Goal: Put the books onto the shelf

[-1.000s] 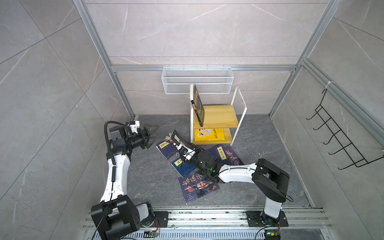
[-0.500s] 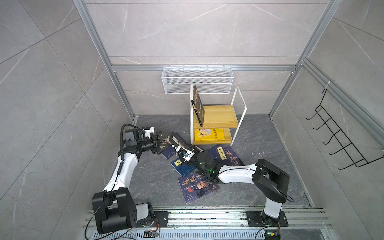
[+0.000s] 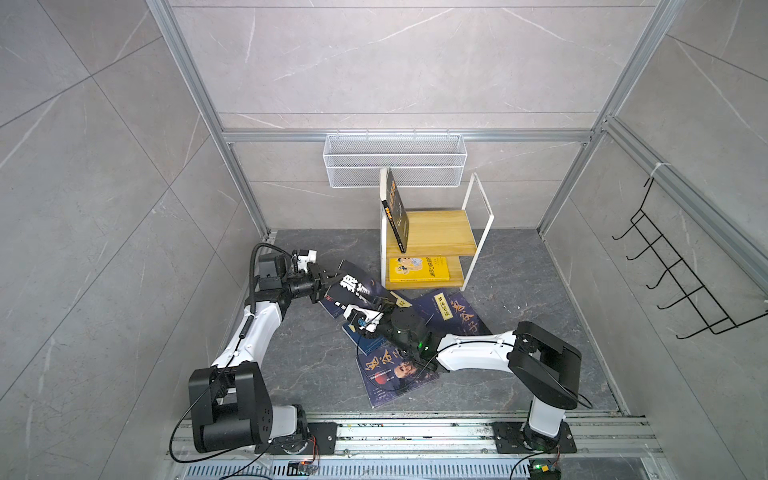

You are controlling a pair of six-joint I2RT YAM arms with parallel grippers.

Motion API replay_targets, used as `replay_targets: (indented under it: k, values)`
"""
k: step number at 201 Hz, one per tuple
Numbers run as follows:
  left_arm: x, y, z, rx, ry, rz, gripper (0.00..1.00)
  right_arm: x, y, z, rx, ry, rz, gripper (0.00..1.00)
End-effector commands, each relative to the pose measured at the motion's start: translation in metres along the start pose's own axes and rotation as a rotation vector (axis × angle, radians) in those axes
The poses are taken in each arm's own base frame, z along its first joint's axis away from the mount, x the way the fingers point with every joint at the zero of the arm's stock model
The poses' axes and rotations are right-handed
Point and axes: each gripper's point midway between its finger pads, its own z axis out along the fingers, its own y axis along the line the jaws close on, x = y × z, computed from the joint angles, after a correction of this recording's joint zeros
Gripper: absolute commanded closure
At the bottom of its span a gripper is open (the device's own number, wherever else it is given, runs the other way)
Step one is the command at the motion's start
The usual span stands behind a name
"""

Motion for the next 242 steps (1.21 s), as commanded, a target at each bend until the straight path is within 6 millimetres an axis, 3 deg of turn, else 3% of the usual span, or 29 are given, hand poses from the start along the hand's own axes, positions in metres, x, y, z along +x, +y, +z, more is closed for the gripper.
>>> replay_targets:
  k: [1,19,28,49,66,83,106,131,168,195,207,231,237,242]
  values:
    - [0.016,-0.018,-0.003,0.047,0.047,0.083,1.0,-0.048,-0.036,-0.005,0.102,-0.133,0.052,1.0]
    - [0.014,-0.019,-0.007,0.037,0.024,0.097,1.0,-0.043,-0.039,-0.005,0.118,-0.109,0.036,0.99]
    - [0.011,-0.02,-0.01,0.031,0.003,0.098,1.0,-0.039,-0.041,-0.006,0.137,-0.083,0.032,0.89]
    - [-0.005,-0.019,-0.025,0.007,-0.089,0.069,1.0,-0.035,-0.035,-0.008,0.167,0.015,-0.013,0.56]
    - [-0.013,-0.018,-0.033,-0.009,-0.142,0.063,1.0,-0.032,-0.024,-0.004,0.202,0.129,-0.067,0.41]
    - [-0.021,-0.017,-0.038,-0.018,-0.187,0.049,1.0,-0.029,-0.014,0.003,0.243,0.223,-0.074,0.33]
    - [-0.028,-0.018,-0.046,-0.007,-0.227,0.019,1.0,-0.021,-0.019,0.009,0.347,0.354,-0.011,0.31]
    - [-0.031,-0.015,-0.05,-0.001,-0.254,-0.003,1.0,-0.021,-0.016,0.014,0.392,0.369,0.059,0.24]
    - [-0.033,-0.017,-0.054,0.019,-0.268,-0.036,1.0,-0.016,-0.004,0.029,0.417,0.384,0.052,0.26]
    - [-0.032,-0.014,-0.053,0.019,-0.267,-0.048,1.0,-0.016,-0.002,0.043,0.456,0.378,-0.007,0.34]
    - [-0.031,-0.013,-0.053,0.017,-0.268,-0.049,1.0,-0.019,-0.005,0.046,0.483,0.355,-0.014,0.5]
    - [-0.031,-0.01,-0.054,0.007,-0.277,-0.041,1.0,-0.024,-0.013,0.047,0.528,0.338,-0.036,1.0]
    - [-0.032,-0.01,-0.055,0.005,-0.278,-0.04,1.0,-0.025,-0.014,0.045,0.531,0.339,-0.04,1.0]
    - [-0.032,-0.01,-0.055,0.002,-0.28,-0.038,0.93,-0.025,-0.015,0.043,0.532,0.338,-0.04,1.0]
